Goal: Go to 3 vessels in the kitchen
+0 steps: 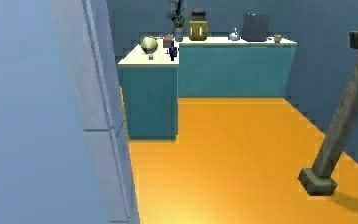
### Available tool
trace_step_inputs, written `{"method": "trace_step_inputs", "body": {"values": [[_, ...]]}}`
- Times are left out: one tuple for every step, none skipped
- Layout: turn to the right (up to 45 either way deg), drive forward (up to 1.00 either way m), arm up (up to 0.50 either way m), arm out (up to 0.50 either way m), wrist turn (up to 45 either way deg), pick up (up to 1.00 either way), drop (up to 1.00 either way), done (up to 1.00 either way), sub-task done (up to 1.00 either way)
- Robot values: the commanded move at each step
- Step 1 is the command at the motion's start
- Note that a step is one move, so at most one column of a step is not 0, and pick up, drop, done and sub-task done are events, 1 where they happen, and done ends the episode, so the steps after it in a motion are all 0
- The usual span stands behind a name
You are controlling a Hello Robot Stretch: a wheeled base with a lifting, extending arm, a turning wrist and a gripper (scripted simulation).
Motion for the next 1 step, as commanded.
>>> {"method": "trace_step_inputs", "body": {"values": [[45.0,0.00,0.00,0.00,0.0,0.00,0.00,0.00,0.00]]}}
